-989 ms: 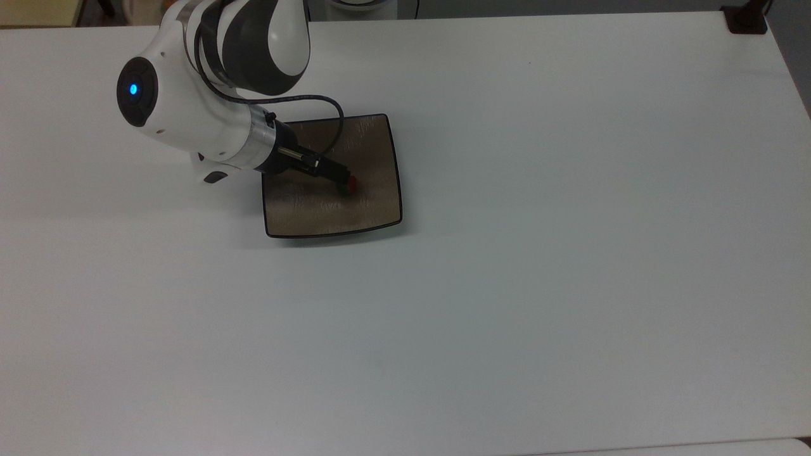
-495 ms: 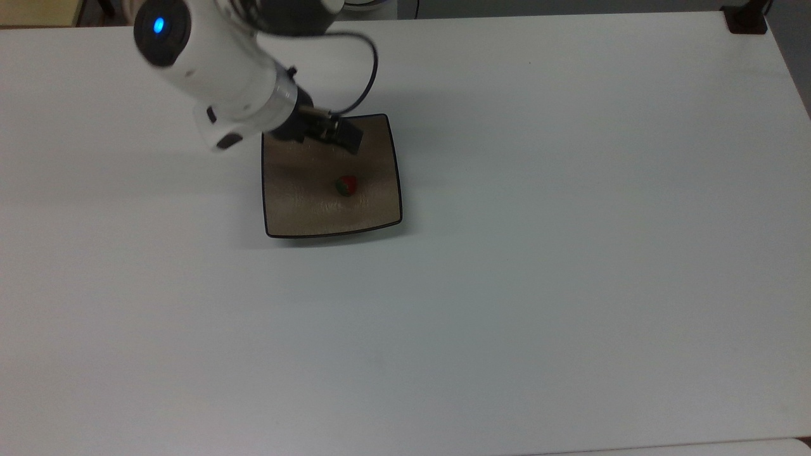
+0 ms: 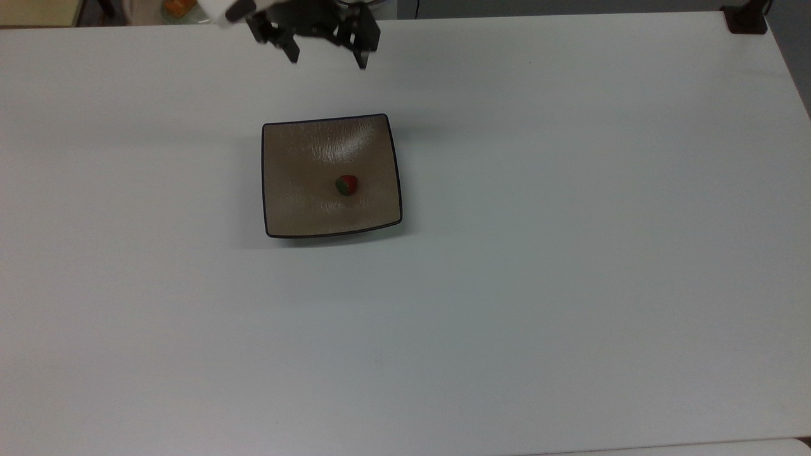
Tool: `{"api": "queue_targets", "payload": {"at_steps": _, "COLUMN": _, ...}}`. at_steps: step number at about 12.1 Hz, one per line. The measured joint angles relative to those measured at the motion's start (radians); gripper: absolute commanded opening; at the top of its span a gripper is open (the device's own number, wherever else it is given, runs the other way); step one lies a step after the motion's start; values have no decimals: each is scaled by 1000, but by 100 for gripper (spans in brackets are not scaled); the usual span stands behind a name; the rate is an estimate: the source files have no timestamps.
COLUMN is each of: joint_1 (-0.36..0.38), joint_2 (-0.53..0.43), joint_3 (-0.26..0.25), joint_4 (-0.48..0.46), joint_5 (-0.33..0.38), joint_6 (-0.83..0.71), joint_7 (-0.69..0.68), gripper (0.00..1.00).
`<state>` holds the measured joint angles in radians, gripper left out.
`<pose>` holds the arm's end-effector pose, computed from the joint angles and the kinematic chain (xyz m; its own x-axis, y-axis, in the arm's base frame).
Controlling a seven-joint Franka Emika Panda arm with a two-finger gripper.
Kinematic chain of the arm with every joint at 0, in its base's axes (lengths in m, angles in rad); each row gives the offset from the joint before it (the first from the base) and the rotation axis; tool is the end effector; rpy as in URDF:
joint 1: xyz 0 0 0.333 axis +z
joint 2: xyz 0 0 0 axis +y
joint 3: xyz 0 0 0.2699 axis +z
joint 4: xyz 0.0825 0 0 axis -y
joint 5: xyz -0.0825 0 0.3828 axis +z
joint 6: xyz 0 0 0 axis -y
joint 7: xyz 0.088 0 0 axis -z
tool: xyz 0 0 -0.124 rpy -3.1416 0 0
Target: Strawberries on a ceramic plate
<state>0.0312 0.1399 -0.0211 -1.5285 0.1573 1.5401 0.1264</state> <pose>0.5797 0.0263 0.5008 0.9832 -0.1100 -0.1458 -0.1301 -0.9822 -0.1357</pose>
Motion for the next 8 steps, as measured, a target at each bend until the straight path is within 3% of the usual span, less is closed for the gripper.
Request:
{"api": "queue_targets", "payload": {"at_steps": 3, "joint_1": 10, "joint_2": -98, "joint_3": 0, "joint_4": -5, "joint_5": -17, "joint_6": -7, "joint_7": 0, "gripper": 100}}
{"api": "queue_targets", "payload": {"at_steps": 8, "joint_1": 47, "joint_2": -177, "joint_3": 3, "joint_4": -39, "joint_5": -63, "joint_6": -11, "joint_7": -11, "gripper": 100}}
